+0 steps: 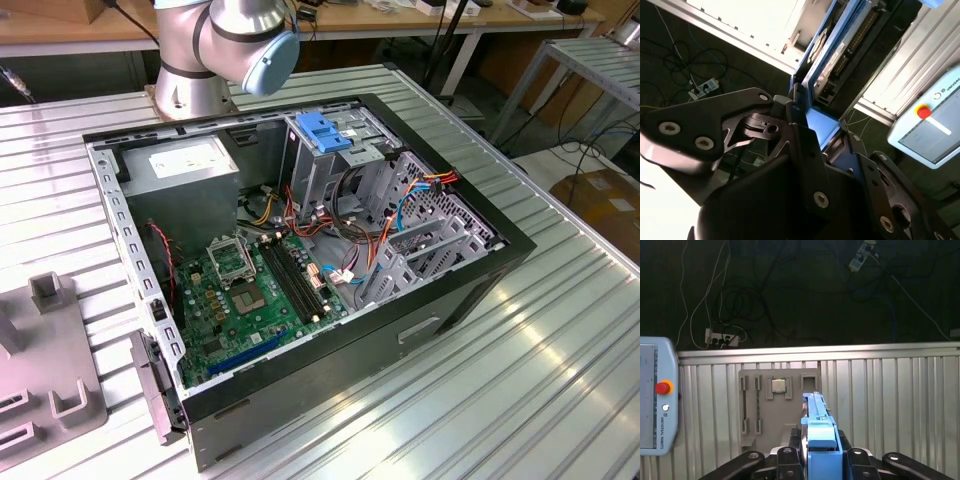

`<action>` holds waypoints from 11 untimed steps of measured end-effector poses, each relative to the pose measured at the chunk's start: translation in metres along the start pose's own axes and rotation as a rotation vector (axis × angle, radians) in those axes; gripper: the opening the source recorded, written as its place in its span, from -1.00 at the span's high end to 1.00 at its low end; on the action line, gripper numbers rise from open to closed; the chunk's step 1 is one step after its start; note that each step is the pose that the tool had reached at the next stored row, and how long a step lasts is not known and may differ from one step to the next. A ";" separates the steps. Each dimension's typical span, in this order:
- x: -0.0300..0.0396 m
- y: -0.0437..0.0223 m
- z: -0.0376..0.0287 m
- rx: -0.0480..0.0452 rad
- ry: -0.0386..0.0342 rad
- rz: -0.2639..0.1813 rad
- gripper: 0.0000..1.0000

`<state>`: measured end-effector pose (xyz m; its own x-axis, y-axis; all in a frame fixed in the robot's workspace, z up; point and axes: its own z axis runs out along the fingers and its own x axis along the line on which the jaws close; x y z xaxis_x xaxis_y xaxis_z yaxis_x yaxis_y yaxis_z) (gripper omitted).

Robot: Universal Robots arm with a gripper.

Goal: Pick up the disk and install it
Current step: 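Pick up the disk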

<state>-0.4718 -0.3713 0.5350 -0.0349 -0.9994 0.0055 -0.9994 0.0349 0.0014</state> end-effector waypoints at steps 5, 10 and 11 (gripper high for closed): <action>0.0000 -0.0002 0.0001 0.0004 -0.0001 0.000 0.25; -0.0003 -0.0093 0.0001 0.0003 0.0000 0.000 0.25; -0.0004 -0.0124 0.0001 0.0003 0.0000 0.000 0.25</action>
<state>-0.4595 -0.3714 0.5349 -0.0349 -0.9994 0.0054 -0.9994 0.0349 0.0011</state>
